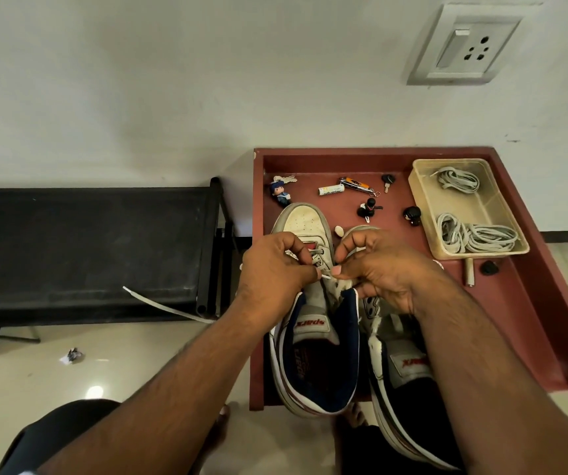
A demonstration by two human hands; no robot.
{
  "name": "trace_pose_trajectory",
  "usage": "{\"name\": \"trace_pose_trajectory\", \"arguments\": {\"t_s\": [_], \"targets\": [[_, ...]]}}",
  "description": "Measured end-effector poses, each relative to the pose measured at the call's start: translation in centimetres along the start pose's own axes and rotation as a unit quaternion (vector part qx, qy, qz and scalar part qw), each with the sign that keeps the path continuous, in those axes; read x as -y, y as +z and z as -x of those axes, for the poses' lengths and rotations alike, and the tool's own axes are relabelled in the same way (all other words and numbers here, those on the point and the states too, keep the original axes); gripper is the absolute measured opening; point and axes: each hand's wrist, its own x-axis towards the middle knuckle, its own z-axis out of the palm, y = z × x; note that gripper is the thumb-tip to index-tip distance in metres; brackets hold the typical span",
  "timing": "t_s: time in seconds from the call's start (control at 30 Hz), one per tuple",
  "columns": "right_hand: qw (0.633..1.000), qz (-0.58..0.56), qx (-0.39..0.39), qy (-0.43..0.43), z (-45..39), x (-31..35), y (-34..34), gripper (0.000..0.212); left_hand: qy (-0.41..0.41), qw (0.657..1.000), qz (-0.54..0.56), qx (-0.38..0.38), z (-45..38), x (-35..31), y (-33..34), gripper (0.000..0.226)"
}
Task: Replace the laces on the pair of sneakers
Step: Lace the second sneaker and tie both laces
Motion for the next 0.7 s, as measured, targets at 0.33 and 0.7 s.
{"name": "trace_pose_trajectory", "arguments": {"t_s": [0.33, 0.7], "targets": [[1.000, 0.009, -0.009, 0.001, 0.06, 0.11, 0.29, 0.019, 0.022, 0.998, -0.061, -0.019, 0.25, 0.28, 0.15, 0.023], [0.988, 0.145, 0.001, -0.046, -0.05, 0.13, 0.24, 0.021, 0.025, 0.991, -0.109, 0.075, -0.11, -0.39, -0.60, 0.016]]}}
